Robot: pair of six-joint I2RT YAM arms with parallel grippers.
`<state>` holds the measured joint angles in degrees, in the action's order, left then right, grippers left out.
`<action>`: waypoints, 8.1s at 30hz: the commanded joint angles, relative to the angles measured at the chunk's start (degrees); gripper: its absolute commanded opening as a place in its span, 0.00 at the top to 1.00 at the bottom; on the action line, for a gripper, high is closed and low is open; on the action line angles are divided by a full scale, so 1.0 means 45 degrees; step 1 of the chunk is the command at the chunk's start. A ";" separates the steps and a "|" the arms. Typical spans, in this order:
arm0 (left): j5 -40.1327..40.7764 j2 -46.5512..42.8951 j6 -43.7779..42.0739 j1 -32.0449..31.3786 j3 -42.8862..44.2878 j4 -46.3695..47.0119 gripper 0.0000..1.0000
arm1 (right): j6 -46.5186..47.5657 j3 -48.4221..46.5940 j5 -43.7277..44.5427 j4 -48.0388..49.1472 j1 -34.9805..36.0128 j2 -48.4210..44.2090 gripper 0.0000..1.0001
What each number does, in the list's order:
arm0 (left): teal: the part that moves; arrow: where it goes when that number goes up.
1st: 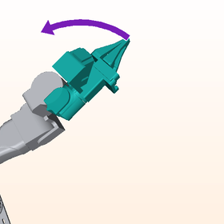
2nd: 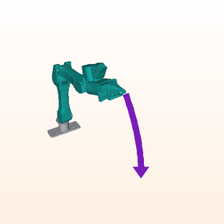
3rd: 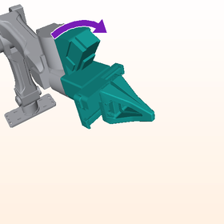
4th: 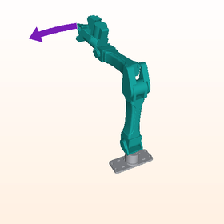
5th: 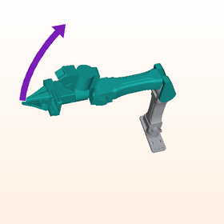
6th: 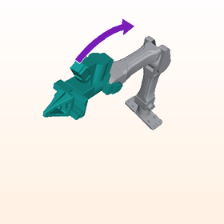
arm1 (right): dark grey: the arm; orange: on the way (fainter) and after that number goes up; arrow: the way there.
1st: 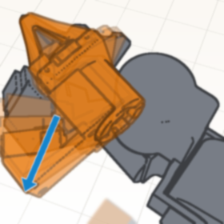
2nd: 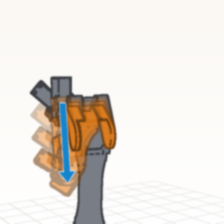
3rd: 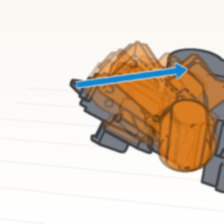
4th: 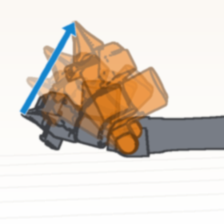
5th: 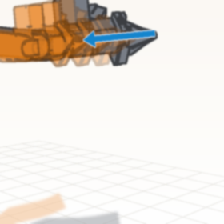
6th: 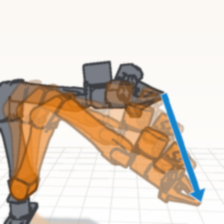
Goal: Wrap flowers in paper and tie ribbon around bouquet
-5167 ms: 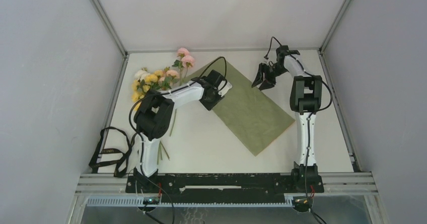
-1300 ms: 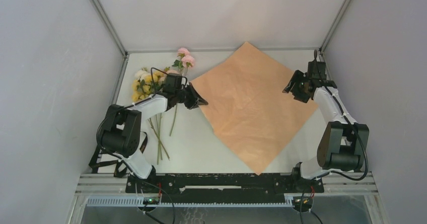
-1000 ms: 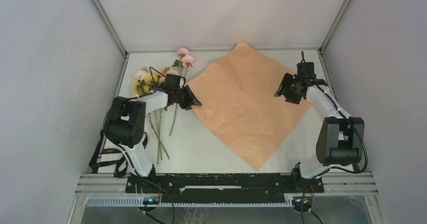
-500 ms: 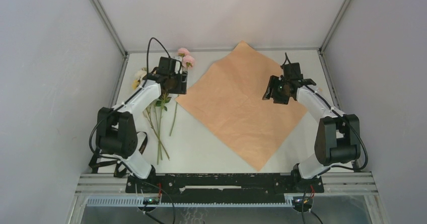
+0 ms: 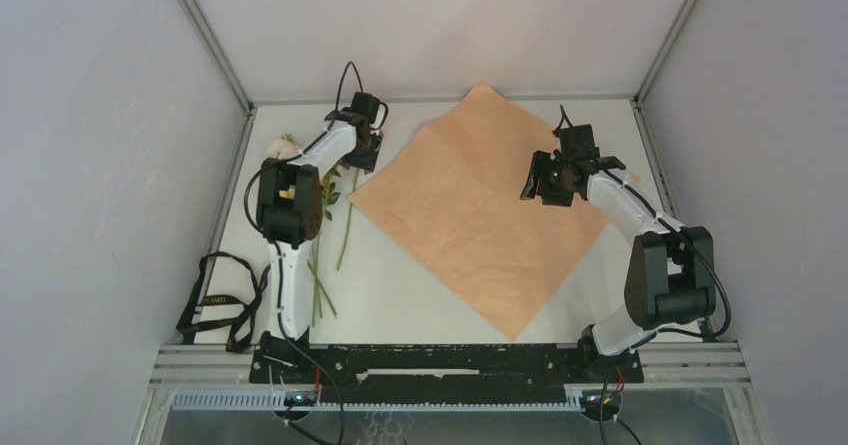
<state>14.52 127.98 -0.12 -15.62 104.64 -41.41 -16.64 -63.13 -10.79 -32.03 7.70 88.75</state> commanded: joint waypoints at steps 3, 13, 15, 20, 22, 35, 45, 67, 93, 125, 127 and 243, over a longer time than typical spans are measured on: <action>-0.0572 0.1586 -0.0241 0.0139 0.2882 -0.2524 0.52 | 0.0441 -0.0245 0.0376 0.0225 0.0086 -0.0538 0.35; -0.1839 0.2550 -0.0070 0.0331 0.3770 -0.3927 0.90 | 0.0516 -0.0248 0.0494 0.0300 0.0065 -0.0793 0.35; -0.1916 0.2361 0.0354 0.0453 0.3665 -0.3919 1.00 | 0.0491 -0.0247 0.0465 0.0319 0.0075 -0.0866 0.35; -0.2356 -0.0398 0.1608 0.1312 0.2475 -0.2113 1.00 | 0.0555 -0.0257 0.0030 0.0362 0.0160 -0.1184 0.35; -0.2457 -0.2135 0.1762 0.1613 0.1705 -0.0880 1.00 | 0.0685 -0.0247 -0.0220 0.0532 0.0383 -0.1466 0.35; -0.6898 -0.7685 0.3433 0.1353 -0.2027 0.0594 1.00 | -0.2594 -0.0494 -0.5251 0.7904 0.5204 -0.1160 0.35; -0.3895 -0.6818 0.3741 0.1129 -0.6143 0.1085 0.53 | -0.3377 -0.1185 -0.2952 0.5827 0.6069 0.0808 0.38; -0.3568 0.0628 0.4668 0.0580 0.0578 0.1112 0.59 | -0.2058 -0.1185 -0.2137 0.4078 0.5863 0.1944 0.37; -0.7870 -0.8430 0.7110 -0.0099 -0.5206 0.4625 1.00 | -0.5342 -0.1946 -0.5696 1.3057 0.6616 0.3354 0.00; -0.0807 -0.4002 0.0679 0.2298 -0.5253 -0.0339 0.56 | 0.1960 -0.5055 0.3183 -0.1249 0.2474 0.5821 1.00; -0.0750 -0.3647 0.0634 0.2298 -0.5132 -0.0442 0.56 | 0.1881 -0.5154 0.3368 -0.1358 0.2470 0.5844 0.91; -0.3130 -0.9202 0.4289 0.6021 -0.8769 0.0911 1.00 | 0.1187 -0.4276 0.5599 -0.0830 0.5300 0.2389 0.49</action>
<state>1.87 95.11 19.07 10.92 65.63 -39.75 -12.71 -82.11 14.68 -36.27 30.79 103.39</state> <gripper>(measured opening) 0.098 0.515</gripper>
